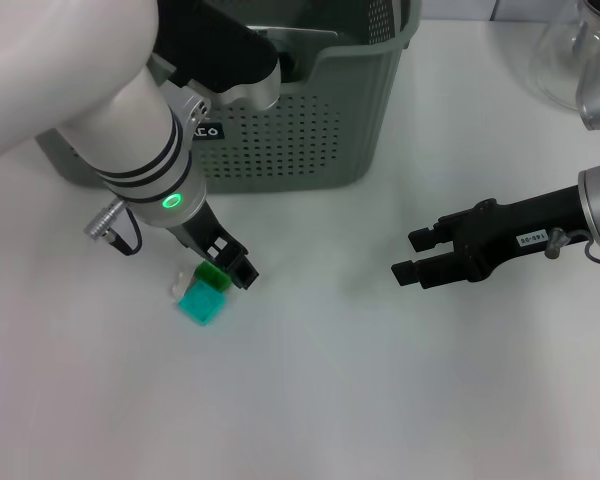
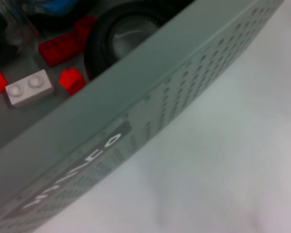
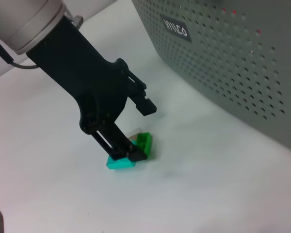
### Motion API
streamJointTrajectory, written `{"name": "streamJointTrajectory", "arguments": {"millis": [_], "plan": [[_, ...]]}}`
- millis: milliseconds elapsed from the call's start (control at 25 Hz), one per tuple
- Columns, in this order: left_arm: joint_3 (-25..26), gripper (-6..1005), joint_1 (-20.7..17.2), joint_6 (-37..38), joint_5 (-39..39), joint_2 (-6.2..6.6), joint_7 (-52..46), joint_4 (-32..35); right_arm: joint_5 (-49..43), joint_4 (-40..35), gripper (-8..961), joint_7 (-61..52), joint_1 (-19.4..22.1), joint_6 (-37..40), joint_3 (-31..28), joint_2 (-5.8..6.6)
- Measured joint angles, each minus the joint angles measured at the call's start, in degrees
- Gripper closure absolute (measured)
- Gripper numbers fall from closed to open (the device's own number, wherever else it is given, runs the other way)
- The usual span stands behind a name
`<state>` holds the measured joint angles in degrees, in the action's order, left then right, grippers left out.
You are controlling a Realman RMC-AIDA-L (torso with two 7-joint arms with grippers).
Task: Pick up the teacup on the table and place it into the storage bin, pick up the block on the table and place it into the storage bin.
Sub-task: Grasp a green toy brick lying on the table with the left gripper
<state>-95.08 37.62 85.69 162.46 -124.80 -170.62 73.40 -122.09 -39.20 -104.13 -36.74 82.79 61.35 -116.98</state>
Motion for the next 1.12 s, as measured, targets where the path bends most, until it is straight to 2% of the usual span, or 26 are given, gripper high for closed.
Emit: {"name": "streamJointTrajectory", "arguments": {"millis": [1120], "plan": [[-2.9,157,0.6,-2.0,-0.1,0.0,0.0,-3.4,0.0,0.0,278,-0.1,0.0,0.0,0.0,0.08]]}}
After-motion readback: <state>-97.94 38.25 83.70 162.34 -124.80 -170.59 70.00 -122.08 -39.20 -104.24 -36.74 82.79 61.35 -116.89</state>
